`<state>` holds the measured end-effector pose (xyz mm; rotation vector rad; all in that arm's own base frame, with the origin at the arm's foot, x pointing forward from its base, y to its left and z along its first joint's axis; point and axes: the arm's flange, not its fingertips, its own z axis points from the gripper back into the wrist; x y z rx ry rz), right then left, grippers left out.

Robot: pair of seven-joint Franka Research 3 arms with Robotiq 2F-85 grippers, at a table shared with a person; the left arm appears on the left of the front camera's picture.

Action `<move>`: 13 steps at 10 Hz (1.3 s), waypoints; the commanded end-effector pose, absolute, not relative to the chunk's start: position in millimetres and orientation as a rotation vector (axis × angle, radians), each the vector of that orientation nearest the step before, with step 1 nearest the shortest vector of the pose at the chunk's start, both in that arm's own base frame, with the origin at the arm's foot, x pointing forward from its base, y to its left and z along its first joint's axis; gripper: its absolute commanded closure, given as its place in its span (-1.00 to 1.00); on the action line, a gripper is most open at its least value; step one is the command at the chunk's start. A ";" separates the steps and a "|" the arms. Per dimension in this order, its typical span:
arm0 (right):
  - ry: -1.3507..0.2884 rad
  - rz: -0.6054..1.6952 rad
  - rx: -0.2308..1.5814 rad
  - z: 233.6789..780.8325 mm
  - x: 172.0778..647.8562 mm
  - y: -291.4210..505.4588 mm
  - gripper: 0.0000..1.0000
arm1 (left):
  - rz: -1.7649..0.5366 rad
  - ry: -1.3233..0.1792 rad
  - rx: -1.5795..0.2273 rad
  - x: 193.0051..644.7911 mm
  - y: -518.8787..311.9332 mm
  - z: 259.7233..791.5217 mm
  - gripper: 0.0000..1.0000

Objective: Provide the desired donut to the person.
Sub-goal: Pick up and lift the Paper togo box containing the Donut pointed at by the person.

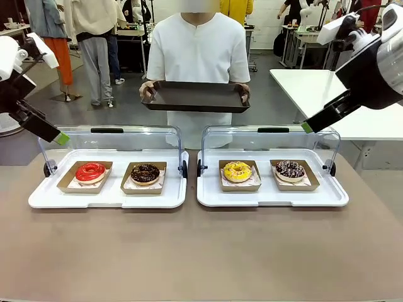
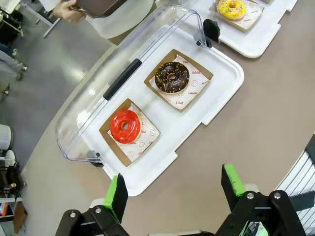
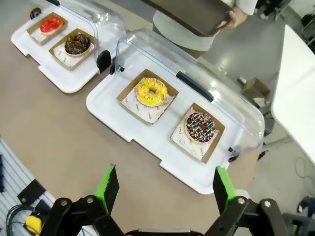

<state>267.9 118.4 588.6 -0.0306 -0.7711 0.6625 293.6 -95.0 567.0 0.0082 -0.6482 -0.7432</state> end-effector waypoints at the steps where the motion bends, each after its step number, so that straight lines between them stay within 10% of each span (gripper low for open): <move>1: -0.775 0.668 -0.014 571.0 294.2 129.9 -1.00 | -0.750 -0.635 0.004 308.3 -103.1 553.5 -1.00; 5: -0.775 0.668 -0.014 571.0 294.2 129.9 -1.00 | -0.748 -0.621 0.007 305.0 -100.5 554.1 -1.00; 6: -0.763 0.667 -0.024 570.8 292.1 127.9 -1.00 | -0.888 -0.554 -0.248 316.8 -79.7 567.8 -1.00; 9: -0.549 0.707 0.428 607.2 327.0 40.0 -1.00 | -0.906 -0.416 -0.687 354.6 -32.7 585.6 -1.00; 13: -0.759 1.252 0.787 619.2 325.0 -43.7 -1.00 | -1.016 -0.514 -0.971 391.1 29.4 588.9 -1.00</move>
